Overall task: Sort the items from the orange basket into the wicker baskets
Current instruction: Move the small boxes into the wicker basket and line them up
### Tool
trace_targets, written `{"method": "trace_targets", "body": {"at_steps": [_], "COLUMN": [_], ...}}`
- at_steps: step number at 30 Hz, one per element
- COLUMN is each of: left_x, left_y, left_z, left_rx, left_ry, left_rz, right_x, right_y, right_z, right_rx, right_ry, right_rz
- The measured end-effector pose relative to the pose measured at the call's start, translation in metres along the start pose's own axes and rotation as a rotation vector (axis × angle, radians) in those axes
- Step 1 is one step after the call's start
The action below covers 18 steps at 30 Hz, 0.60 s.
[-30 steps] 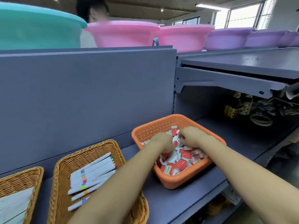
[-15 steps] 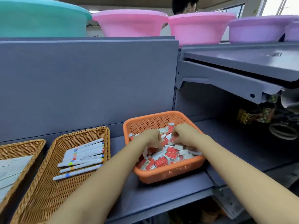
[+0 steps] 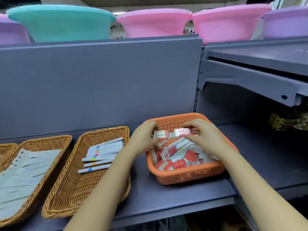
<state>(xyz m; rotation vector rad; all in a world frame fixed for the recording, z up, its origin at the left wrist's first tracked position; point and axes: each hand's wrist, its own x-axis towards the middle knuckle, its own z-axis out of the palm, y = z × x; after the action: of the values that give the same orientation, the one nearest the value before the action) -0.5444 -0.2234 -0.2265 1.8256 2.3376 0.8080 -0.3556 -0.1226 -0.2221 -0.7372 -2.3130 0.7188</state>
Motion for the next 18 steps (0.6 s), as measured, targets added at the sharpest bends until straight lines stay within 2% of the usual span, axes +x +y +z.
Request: {"method": "trace_targets", "body": {"at_steps": [7, 10, 18], "left_x": [-0.035, -0.044, -0.058], "left_y": [-0.018, -0.028, -0.047], "left_z": [-0.016, -0.023, -0.037], "left_rx": [-0.133, -0.168, -0.228], "left_ry": [0.132, 0.176, 0.165], "left_rz": [0.033, 0.068, 0.078], "right_x": [-0.009, -0.005, 0.003], "right_y": [-0.033, -0.043, -0.063], "right_z": [0.031, 0.038, 0.064], "right_rx": [0.212, 0.28, 0.598], "right_ry": [-0.016, -0.011, 0.054], "right_rz": [-0.013, 0.06, 0.251]}}
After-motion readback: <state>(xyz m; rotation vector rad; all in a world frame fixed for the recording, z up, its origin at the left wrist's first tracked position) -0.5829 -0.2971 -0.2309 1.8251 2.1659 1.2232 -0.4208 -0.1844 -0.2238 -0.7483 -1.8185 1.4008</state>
